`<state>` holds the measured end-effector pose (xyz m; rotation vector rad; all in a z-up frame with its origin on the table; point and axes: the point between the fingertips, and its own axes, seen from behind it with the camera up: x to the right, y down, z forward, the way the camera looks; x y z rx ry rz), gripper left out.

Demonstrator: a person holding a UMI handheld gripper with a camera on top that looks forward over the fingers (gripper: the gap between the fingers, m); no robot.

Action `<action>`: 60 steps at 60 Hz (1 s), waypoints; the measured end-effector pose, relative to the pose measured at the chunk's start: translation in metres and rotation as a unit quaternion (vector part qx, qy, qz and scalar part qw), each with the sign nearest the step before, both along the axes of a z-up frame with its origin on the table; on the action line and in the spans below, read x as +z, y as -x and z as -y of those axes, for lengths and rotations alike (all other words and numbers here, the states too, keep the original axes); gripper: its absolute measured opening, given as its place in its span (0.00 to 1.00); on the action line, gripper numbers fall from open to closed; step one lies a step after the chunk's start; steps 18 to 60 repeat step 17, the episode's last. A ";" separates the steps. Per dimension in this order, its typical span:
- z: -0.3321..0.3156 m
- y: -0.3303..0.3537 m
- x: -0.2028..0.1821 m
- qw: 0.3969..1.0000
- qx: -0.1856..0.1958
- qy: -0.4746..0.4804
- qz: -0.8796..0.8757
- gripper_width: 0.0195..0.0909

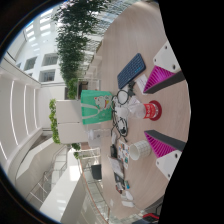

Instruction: Pour water

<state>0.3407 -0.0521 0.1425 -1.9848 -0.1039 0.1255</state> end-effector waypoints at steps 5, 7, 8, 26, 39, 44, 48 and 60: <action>0.034 0.012 0.025 1.000 -0.012 -0.005 0.003 0.90; 0.046 0.018 0.034 1.000 -0.017 -0.005 0.005 0.90; 0.052 0.021 0.039 1.000 -0.020 -0.007 0.005 0.89; 0.098 0.038 0.068 0.998 -0.053 -0.015 0.013 0.90; 0.098 0.038 0.068 0.998 -0.053 -0.015 0.013 0.90; 0.098 0.038 0.068 0.998 -0.053 -0.015 0.013 0.90; 0.098 0.038 0.068 0.998 -0.053 -0.015 0.013 0.90; 0.098 0.038 0.068 0.998 -0.053 -0.015 0.013 0.90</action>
